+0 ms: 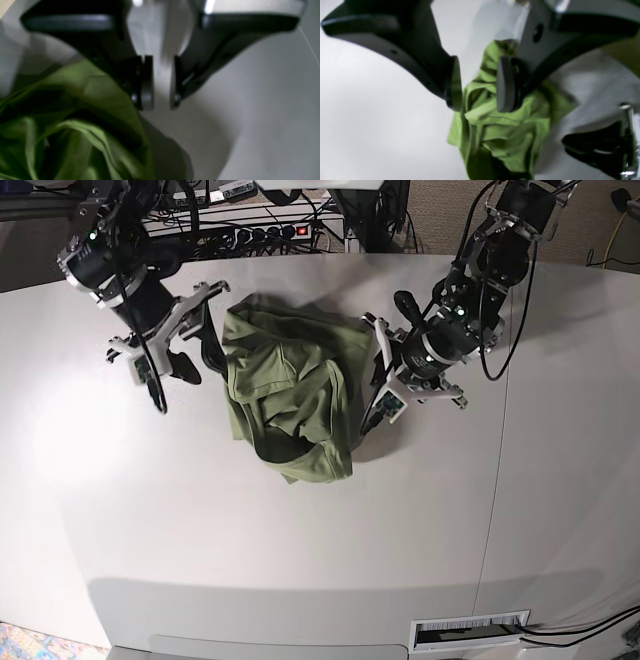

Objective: Fold the T-shirt properly

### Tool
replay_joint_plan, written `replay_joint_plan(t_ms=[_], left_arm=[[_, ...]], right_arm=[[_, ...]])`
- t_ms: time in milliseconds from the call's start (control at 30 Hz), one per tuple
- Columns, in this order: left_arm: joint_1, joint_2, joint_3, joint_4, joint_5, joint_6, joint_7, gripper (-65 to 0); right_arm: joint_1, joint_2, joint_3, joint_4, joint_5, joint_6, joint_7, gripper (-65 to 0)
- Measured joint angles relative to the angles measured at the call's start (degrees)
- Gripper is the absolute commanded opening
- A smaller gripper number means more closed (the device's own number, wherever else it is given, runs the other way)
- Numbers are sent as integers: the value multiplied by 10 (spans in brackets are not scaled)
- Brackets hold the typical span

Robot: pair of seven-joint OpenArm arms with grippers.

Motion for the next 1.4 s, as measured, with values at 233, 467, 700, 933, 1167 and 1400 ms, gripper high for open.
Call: replay_joint_plan(t_ms=[233,467,700,933,1167,1400], left_arm=[[12,0,0,0,-4,0,0,-516],[13,0,0,0,-4,0,0,-516],[13,0,0,0,-4,0,0,-516],[13,0,0,0,-4,0,0,-516],[13,0,0,0,-3,0,0,-516],[13,0,0,0,11,0,0,-516]], right_arm=[[26,0,-24,-64,5,0,2,-409],[59,0,-92,-112,-39,0,5,-409],[67,0,-113,-118,-45,0,6,-511],[67,0,-117,-118,-44,0,0,-650],[67,0,-200,-118,2,-1,-1,-650],[67,0,-278,-118,-35,0,3,-650]])
